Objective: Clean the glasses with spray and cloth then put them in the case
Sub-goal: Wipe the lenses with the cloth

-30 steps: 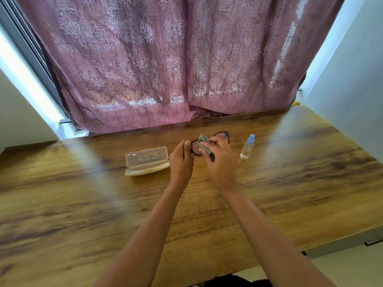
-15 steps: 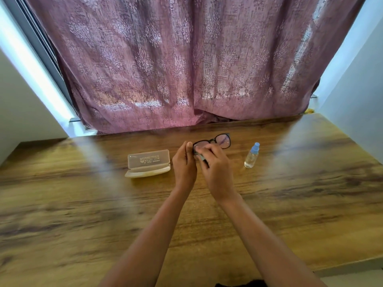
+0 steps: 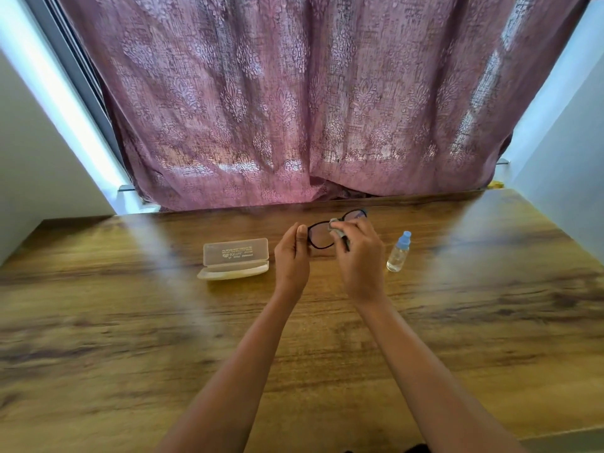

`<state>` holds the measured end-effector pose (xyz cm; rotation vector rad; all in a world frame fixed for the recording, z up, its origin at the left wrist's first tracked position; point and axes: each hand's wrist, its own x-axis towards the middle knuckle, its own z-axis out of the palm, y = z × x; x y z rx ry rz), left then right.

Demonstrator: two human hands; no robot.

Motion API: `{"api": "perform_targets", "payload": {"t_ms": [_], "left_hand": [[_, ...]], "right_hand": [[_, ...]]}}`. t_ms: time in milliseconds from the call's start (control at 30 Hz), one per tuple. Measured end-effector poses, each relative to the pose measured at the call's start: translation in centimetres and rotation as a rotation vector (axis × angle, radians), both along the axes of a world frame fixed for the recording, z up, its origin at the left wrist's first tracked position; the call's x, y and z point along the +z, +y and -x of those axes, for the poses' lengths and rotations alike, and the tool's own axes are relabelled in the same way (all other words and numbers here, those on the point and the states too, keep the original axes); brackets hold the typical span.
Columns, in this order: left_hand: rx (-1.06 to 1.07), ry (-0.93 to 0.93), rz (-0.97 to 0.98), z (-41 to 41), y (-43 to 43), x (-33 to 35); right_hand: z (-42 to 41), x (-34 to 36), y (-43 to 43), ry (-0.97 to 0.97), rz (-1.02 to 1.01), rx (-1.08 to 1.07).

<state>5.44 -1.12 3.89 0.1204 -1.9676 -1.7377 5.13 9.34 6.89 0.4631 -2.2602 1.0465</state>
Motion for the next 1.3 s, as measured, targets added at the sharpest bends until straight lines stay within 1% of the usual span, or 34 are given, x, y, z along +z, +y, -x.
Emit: {"api": "perform_targets", "payload": {"t_ms": [67,167,267,433,467,600,767,967,1133,1300], "left_hand": [[-0.012,-0.003,0.007,0.1,-0.2,0.0],[-0.022,0.01,0.033,0.2,-0.2,0.0],[-0.049,-0.016,-0.016,0.3,-0.4,0.1],[-0.055,-0.042,-0.037,0.0,-0.8,0.4],[-0.052,-0.036,-0.032,0.0,-0.8,0.4],[-0.04,-0.016,-0.003,-0.2,-0.9,0.2],[-0.029,0.002,-0.026,-0.4,-1.1,0.3],[-0.042,-0.008,-0.03,-0.1,-1.0,0.5],[-0.076,-0.013,-0.061,-0.1,-1.5,0.4],[-0.036,-0.009,-0.016,-0.1,-1.3,0.4]], "right_hand": [[0.0,0.2,-0.1,-0.006,0.02,-0.022],[-1.2,-0.2,-1.9,0.015,-0.049,0.06],[-1.2,-0.3,-2.1,0.004,-0.047,0.109],[-0.2,0.4,-0.8,-0.026,0.042,-0.019],[-0.5,0.3,-1.1,-0.025,0.029,-0.012],[-2.4,-0.2,-2.5,0.008,-0.055,0.133],[-1.0,0.2,-0.7,-0.035,0.037,0.005],[-2.7,-0.2,-2.6,0.009,-0.069,0.109],[-1.2,0.3,-0.8,-0.015,0.012,0.009],[-2.8,-0.3,-2.6,0.011,-0.106,0.156]]}}
